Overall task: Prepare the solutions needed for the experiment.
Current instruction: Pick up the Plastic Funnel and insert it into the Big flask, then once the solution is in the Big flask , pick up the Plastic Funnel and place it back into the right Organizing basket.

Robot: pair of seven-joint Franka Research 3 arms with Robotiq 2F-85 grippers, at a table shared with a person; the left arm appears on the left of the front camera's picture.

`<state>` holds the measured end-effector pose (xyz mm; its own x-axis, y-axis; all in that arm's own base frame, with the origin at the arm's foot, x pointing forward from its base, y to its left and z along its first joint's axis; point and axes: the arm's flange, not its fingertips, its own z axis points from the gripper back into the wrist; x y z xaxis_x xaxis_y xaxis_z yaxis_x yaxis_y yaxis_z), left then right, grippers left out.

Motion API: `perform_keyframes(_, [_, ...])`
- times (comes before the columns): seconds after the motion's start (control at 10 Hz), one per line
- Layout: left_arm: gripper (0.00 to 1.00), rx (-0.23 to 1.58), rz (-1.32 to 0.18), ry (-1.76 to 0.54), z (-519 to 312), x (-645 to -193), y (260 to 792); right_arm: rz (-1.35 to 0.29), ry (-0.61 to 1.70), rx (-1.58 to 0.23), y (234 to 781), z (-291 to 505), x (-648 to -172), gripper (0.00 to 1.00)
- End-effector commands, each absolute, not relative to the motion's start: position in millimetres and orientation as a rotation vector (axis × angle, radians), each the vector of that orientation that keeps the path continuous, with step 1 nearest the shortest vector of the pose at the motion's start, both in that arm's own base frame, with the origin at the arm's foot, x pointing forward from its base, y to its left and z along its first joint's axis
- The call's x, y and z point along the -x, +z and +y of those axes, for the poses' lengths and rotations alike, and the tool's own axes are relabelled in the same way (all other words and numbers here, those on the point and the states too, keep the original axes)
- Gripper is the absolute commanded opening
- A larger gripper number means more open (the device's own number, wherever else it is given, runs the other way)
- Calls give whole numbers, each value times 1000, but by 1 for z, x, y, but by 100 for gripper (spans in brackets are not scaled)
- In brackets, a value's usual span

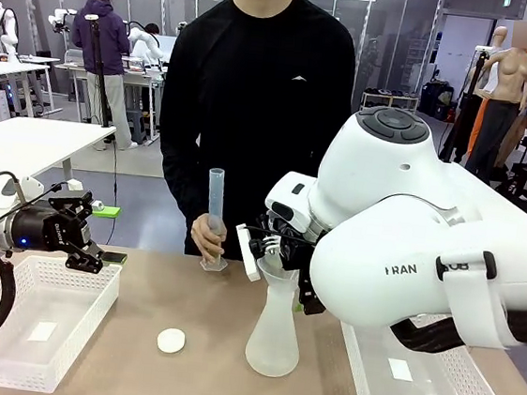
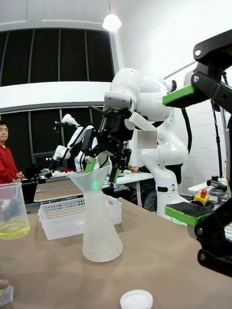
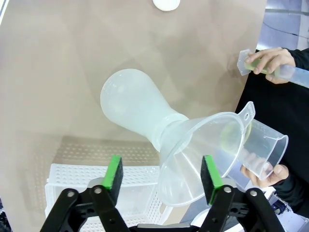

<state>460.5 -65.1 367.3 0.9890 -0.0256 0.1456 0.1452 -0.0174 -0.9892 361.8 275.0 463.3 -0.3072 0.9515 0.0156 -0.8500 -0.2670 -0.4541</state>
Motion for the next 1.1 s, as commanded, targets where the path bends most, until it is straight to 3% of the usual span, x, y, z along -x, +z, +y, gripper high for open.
perform_keyframes(0.0, [100, 1580, -88, -138, -66, -460, 370, -465, 1843, 313, 465, 276, -361, 100])
perform_keyframes(1.0, [100, 1580, -88, -138, -66, -460, 370, -455, 1843, 309, 464, 276, -361, 100])
